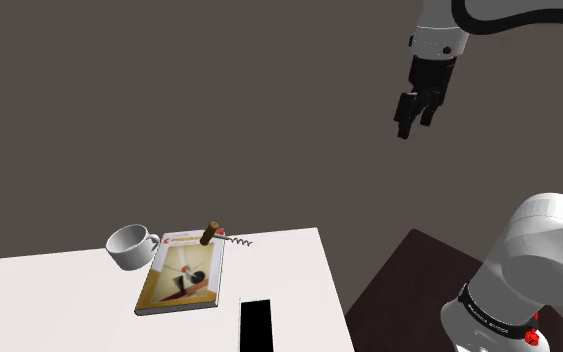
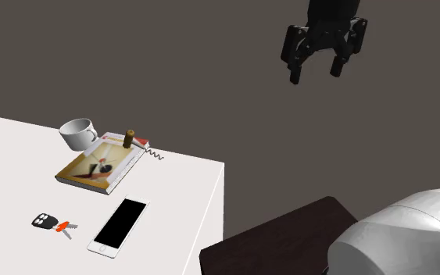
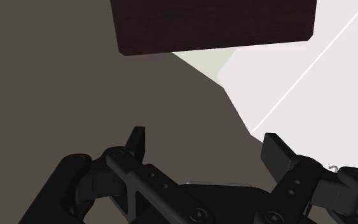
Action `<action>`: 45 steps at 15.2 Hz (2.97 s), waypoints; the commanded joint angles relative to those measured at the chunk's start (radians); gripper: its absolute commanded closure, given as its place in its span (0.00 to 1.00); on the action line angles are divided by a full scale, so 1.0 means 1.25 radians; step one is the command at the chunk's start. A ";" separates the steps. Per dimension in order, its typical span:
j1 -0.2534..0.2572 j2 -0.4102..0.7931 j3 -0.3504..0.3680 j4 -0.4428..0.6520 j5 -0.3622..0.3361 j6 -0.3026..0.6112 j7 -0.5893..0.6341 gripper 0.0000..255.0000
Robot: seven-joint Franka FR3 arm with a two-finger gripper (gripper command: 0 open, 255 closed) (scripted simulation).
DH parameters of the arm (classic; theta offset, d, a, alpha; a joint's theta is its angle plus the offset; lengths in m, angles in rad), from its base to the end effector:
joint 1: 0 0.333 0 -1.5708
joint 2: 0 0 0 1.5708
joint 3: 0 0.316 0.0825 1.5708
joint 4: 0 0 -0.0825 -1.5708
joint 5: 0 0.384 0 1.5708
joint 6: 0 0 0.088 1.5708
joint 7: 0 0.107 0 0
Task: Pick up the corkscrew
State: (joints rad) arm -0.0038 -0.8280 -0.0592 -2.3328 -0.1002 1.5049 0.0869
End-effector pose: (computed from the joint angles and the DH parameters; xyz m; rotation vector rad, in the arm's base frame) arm 0.2877 -0.0359 0.6077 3.0779 -0.2116 0.0005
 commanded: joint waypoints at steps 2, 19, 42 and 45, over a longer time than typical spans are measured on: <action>0.006 0.006 0.009 -0.015 0.006 0.026 0.008 0.00; 0.093 0.279 0.167 -0.116 0.064 0.485 0.137 0.00; 0.182 0.903 0.288 0.210 -0.286 0.831 0.480 0.00; 0.189 0.925 0.278 0.206 -0.308 0.854 0.499 0.00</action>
State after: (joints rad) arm 0.2284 0.3142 0.2928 -2.0787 -0.4732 2.5627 0.7018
